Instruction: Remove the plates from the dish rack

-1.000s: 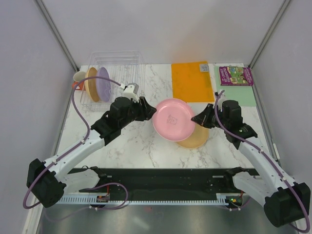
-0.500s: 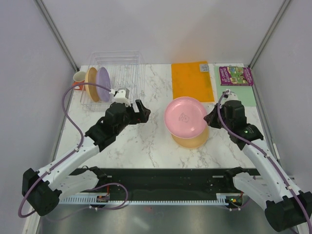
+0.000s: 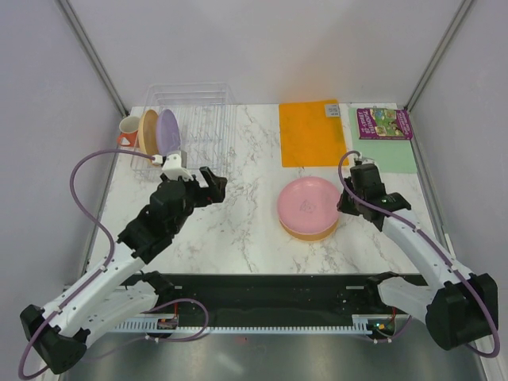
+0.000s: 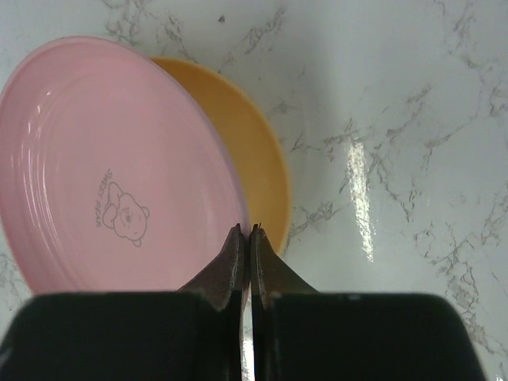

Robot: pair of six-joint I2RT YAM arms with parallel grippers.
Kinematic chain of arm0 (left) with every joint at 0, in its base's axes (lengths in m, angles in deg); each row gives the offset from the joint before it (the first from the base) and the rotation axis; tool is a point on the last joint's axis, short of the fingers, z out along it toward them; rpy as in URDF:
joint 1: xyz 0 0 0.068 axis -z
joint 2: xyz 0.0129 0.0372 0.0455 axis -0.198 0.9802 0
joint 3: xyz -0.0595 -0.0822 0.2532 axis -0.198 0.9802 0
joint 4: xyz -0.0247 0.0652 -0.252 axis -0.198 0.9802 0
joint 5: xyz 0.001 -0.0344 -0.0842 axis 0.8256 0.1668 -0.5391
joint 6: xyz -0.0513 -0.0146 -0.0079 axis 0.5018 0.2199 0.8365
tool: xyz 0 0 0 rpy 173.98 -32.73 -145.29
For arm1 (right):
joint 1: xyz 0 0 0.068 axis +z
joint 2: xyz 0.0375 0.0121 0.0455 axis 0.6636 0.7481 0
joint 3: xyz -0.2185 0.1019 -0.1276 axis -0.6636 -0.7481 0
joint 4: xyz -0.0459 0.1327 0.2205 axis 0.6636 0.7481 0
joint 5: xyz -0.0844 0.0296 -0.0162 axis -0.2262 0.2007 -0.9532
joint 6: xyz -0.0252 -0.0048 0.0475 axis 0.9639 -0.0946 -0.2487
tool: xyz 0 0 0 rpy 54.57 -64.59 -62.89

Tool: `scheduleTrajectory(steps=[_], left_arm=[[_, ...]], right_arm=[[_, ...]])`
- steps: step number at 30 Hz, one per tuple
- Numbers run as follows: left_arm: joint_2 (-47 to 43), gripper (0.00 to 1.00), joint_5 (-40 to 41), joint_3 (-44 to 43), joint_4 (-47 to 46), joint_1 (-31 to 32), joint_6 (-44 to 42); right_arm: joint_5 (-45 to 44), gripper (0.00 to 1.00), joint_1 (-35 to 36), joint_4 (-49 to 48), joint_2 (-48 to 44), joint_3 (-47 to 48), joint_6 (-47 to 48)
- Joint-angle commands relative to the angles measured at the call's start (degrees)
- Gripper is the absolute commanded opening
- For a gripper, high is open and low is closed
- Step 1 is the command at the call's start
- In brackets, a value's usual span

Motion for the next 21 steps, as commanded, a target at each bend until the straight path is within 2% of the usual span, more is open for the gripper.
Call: scheduleTrajectory(steps=[1, 8, 10, 12, 14, 15, 21], left_arm=[[-2.3, 0.99, 3.5, 0.4, 0.5, -0.1, -2.3], [-3.6, 0.99, 6.3, -0.1, 1.5, -0.1, -3.1], [-3.6, 0.99, 6.9, -0.4, 1.8, -0.1, -3.5], [-3.6, 1.0, 7.2, -0.7, 2.0, -0.1, -3.8], [-3.5, 1.0, 7.8, -0.8, 2.1, -0.1, -4.1], [-3.5, 1.0, 8.0, -0.8, 2.1, -0.1, -4.2], [-1.6, 1.0, 13.7, -2.2, 2.0, -0.3, -7.7]], right_arm=[[-0.7, 0.0, -0.2, -2.5, 2.0, -1.0, -1.0], [0.4, 0.01, -0.1, -4.0, 4.3, -2.9, -1.4], [0.1, 0.27, -0.1, -4.2, 5.2, -3.0, -1.6], [0.3, 0.59, -0.2, -4.4, 5.7, -3.2, -1.2], [0.2, 0.64, -0.1, -4.7, 5.7, -3.4, -1.0], [-0.1, 0.72, -0.2, -4.7, 5.5, -3.4, -0.6], [-4.3, 0.81, -0.1, -3.3, 1.2, -1.6, 0.5]])
